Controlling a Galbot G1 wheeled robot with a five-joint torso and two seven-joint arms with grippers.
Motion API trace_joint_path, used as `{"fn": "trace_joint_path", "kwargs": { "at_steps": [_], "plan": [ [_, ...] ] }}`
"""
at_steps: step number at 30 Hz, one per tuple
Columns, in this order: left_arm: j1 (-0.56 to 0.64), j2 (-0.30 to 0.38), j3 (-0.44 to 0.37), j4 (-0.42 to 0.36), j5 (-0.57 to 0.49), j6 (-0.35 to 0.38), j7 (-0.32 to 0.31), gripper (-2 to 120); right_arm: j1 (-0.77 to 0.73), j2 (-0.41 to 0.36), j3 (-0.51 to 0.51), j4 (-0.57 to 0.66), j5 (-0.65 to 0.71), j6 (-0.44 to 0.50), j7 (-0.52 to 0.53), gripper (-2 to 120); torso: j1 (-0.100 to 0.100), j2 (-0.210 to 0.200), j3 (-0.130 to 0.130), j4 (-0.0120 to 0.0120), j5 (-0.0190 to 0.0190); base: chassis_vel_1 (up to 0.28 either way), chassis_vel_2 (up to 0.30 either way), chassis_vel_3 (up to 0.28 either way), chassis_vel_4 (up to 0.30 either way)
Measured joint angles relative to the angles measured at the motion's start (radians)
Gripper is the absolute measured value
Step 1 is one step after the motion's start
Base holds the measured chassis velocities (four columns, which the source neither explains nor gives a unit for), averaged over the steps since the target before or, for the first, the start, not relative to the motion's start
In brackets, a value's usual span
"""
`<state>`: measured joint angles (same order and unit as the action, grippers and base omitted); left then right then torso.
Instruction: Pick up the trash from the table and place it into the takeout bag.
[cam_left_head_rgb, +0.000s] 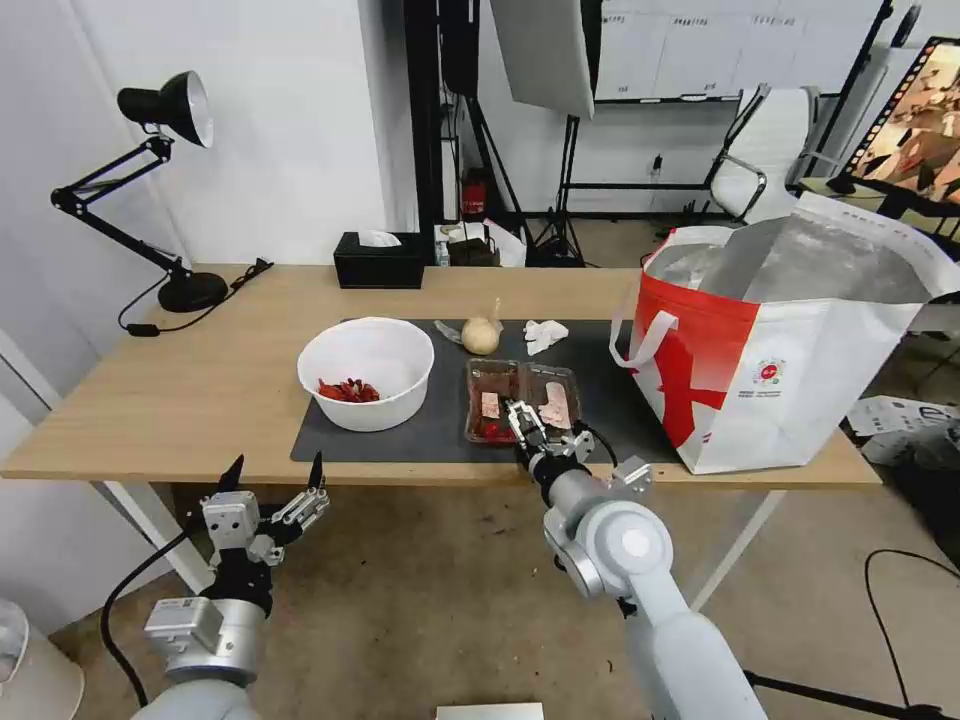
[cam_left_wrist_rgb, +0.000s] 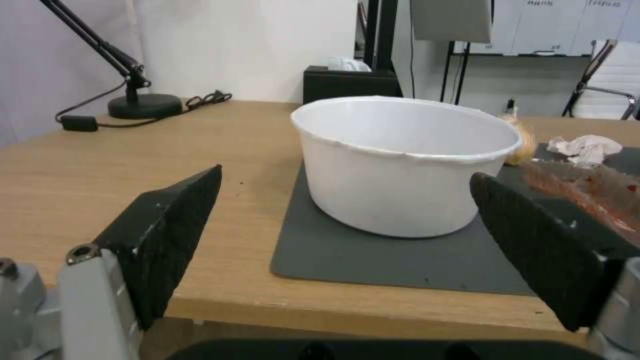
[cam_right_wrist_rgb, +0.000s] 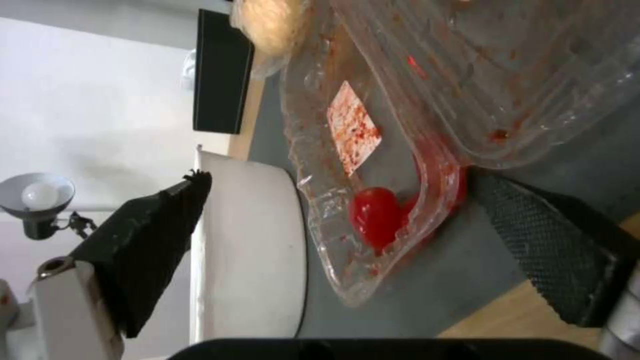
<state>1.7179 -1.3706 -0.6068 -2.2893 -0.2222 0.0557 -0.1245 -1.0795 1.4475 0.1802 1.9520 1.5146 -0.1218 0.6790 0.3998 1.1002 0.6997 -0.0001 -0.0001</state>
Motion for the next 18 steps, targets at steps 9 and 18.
{"fn": "trace_joint_path", "kwargs": {
  "at_steps": [9,18],
  "plan": [
    [-0.001,-0.002,0.0,0.0,0.003,-0.002,0.0,100,-0.005,-0.002,0.012,0.007,-0.03,0.021,0.005,100,0.0,0.0,0.0,0.0009,0.0004,0.0,0.0,0.0,0.0],
    [-0.004,-0.002,0.003,0.004,0.006,-0.006,0.0,100,-0.036,-0.042,0.025,0.027,-0.147,0.035,-0.049,100,0.0,0.0,0.001,-0.0001,0.0001,0.0,0.0,0.0,0.0]
  ]
}}
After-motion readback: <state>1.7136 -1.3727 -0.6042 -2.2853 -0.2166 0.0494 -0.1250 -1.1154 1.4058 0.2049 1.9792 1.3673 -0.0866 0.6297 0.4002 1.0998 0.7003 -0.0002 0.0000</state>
